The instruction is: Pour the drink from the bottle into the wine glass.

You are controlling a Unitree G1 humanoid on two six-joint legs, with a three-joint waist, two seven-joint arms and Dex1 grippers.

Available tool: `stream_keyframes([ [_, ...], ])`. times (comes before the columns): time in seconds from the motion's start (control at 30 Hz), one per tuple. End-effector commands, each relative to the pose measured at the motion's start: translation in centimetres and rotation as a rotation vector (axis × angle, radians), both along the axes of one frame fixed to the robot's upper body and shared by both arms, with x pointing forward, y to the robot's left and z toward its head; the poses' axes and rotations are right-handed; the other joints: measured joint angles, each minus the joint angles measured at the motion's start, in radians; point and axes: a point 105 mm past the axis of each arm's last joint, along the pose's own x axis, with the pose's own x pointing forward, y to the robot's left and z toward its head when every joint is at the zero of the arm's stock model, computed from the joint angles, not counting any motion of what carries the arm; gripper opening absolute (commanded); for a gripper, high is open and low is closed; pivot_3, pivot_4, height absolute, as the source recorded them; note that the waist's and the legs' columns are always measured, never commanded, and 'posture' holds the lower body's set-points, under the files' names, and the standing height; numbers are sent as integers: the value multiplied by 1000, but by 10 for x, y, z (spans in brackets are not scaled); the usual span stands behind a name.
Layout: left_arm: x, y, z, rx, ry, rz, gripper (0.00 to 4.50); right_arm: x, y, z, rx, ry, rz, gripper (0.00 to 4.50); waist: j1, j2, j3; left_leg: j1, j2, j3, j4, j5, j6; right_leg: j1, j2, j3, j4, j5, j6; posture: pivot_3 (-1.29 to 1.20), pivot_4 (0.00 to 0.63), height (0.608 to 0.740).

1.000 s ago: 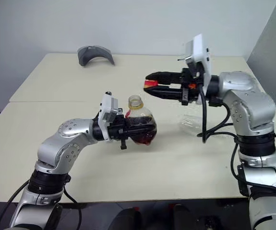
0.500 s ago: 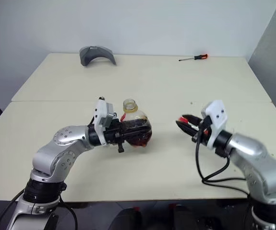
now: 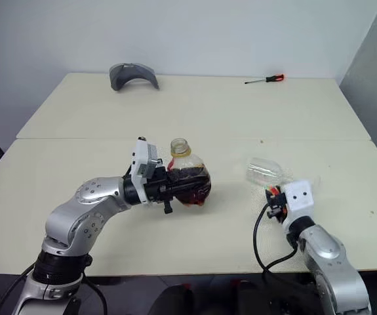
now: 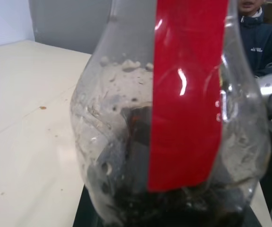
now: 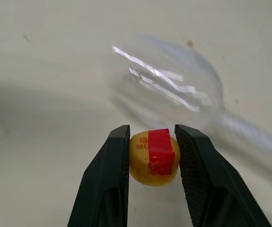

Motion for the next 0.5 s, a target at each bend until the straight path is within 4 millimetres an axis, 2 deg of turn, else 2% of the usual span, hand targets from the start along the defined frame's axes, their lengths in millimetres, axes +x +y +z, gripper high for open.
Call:
stream_keyframes([
  [0.03,-7,-5,13,-27,-46,-34,976,-1,0,1,10,-23,-24,1171,-1,0,0,0,0,0,0,0,0,0,0,0,0,0,0,0,150,740],
  [0.2,-5,-7,16,-30,-54,-38,976,3,-10,-13,43,35,-104,1171,-1,0,0,0,0,0,0,-1,1,0,1,0,0,0,0,0,150,740],
  [0.37,-5,-7,15,-29,-54,-40,976,2,-13,-7,73,45,-96,2767,0,0,0,0,0,0,0,-1,1,0,1,0,0,0,0,0,150,740],
  [0.5,-4,-5,14,-28,-51,-31,976,0,-12,4,60,53,-54,4161,0,0,0,0,0,0,0,-1,2,0,1,0,0,0,0,0,150,740],
])
